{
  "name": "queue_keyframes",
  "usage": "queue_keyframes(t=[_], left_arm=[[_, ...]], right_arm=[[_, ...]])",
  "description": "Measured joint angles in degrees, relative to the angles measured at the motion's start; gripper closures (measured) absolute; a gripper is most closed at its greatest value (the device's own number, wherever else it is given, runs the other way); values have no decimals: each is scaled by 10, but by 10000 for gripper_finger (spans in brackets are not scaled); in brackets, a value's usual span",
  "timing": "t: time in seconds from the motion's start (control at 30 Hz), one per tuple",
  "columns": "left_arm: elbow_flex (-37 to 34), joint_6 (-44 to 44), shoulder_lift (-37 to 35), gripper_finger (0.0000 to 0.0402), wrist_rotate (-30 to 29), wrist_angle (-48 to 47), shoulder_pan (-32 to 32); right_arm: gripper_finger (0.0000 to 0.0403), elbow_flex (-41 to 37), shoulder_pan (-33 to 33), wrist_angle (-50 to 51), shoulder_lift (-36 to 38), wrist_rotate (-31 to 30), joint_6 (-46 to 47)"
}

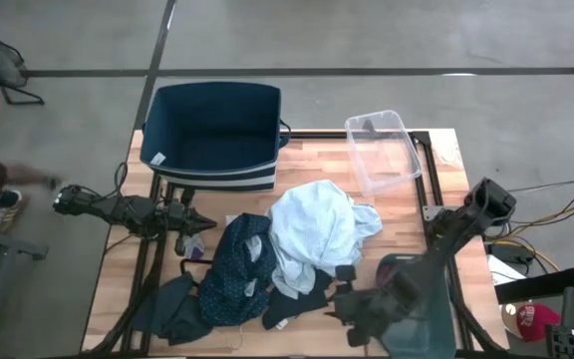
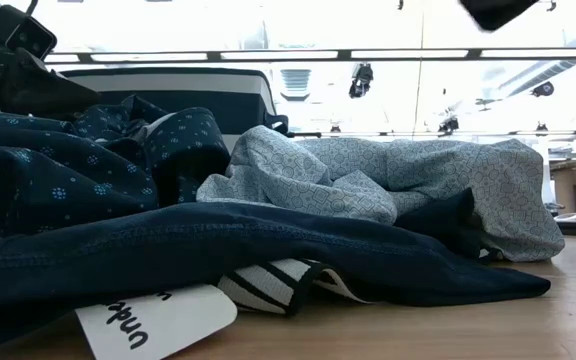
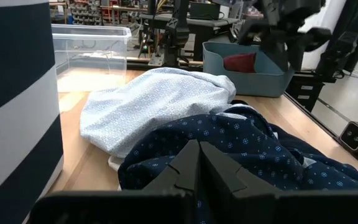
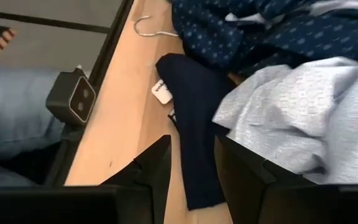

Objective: Pick & Place Cloths
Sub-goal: Put the blue boxer into the green bin

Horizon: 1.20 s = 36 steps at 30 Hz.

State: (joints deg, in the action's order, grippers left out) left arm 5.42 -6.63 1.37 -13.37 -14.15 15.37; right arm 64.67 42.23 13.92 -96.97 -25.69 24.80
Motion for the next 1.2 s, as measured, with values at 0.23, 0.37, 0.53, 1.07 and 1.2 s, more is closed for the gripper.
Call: queue_keyframes(t=[0.23, 0.37, 0.53, 1.07, 1.2], left_arm=[[0, 0, 3, 383, 0, 0, 0], [0, 0, 5, 383, 0, 0, 0], [0, 0, 8, 383, 0, 0, 0], [0, 0, 9, 383, 0, 0, 0], [0, 0, 9, 383, 0, 0, 0]], right_arm=[[260, 40, -26, 6, -61, 23, -6], [236, 70, -30, 9, -102, 23, -42], [214, 117, -32, 44, -146, 25, -68], [226, 194, -77, 129, -245, 57, -66], [246, 192, -83, 129, -250, 72, -64]])
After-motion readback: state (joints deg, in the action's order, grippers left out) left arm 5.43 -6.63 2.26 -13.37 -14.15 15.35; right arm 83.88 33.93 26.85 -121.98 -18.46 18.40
